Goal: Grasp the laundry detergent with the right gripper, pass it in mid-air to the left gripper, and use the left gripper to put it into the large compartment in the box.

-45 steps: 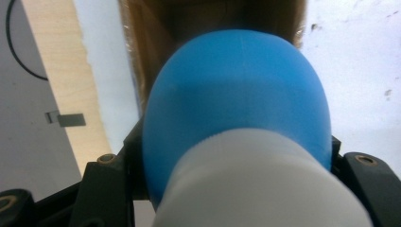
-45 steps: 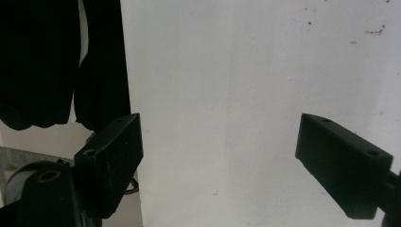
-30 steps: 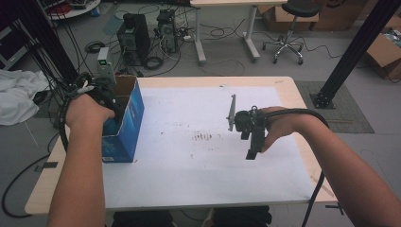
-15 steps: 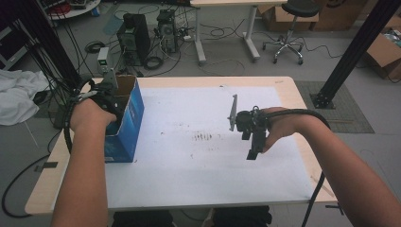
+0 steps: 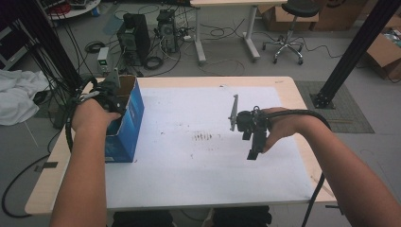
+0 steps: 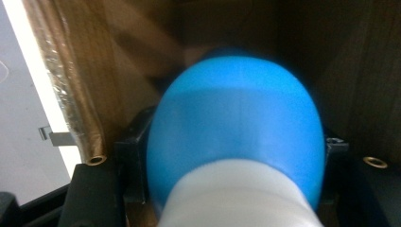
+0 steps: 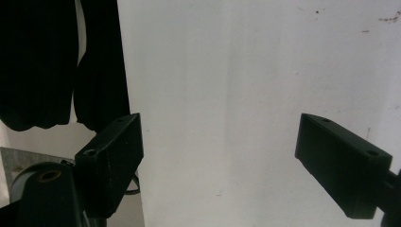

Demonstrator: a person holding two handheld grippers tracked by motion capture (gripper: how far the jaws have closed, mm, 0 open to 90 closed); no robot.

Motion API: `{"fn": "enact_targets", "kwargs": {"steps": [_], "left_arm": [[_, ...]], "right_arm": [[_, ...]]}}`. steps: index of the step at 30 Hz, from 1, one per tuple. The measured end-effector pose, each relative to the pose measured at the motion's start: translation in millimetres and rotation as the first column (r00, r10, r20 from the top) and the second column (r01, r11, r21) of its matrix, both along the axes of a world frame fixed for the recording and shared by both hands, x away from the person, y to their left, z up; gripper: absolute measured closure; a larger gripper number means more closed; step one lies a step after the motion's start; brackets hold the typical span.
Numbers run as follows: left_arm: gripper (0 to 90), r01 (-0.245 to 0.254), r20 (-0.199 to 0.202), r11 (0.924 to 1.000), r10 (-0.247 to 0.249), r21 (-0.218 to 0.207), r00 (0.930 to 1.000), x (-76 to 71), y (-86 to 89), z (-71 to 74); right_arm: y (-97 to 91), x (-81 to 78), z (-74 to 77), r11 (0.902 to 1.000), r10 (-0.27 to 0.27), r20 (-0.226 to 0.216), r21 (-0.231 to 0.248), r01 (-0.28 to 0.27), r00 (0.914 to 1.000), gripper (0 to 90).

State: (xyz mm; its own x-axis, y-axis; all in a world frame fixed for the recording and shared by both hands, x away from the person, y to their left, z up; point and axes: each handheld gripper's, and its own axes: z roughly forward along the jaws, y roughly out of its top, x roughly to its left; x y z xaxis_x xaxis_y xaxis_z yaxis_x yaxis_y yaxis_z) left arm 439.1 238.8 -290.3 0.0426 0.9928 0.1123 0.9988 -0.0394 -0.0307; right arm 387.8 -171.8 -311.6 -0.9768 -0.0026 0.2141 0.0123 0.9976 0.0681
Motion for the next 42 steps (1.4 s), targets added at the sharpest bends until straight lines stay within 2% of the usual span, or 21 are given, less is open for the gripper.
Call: {"fn": "enact_targets", "kwargs": {"steps": [12,17,22,26,35,42], "left_arm": [[30.2,0.011,0.004,0.9997,-0.011,-0.019,0.9999,-3.4,-0.1,3.4],[30.4,0.024,-0.001,0.9997,-0.024,-0.01,0.9997,-4.6,-0.4,6.7],[28.6,0.027,0.007,0.9994,-0.027,-0.02,0.9996,-6.5,-1.3,13.5],[26.5,0.037,-0.001,0.9993,-0.037,-0.008,0.9993,-7.9,-1.5,18.8],[20.5,0.043,0.024,0.9991,-0.042,-0.006,0.9988,-14.6,-1.7,37.2],[20.5,0.063,0.036,0.998,-0.063,0.005,0.9974,-17.9,-5.3,49.3]], "right_arm": [[-0.6,-1.8,-2.4,1.0,-0.001,-0.004,0.0,0.001,1.0,15.9],[-0.5,-1.8,-1.5,1.0,-0.001,-0.003,0.004,0.001,1.0,15.9],[0.2,-2.5,-1.4,1.0,-0.003,-0.002,0.005,0.003,1.0,15.9],[0.2,-2.6,-0.6,1.0,-0.003,-0.002,0.007,0.003,1.0,15.9],[-0.3,-3.5,1.1,0.9999,-0.005,0.0,0.012,0.005,1.0,15.9],[-0.2,-4.4,2.0,0.9999,-0.003,0.002,0.011,0.003,1.0,15.8]]}}
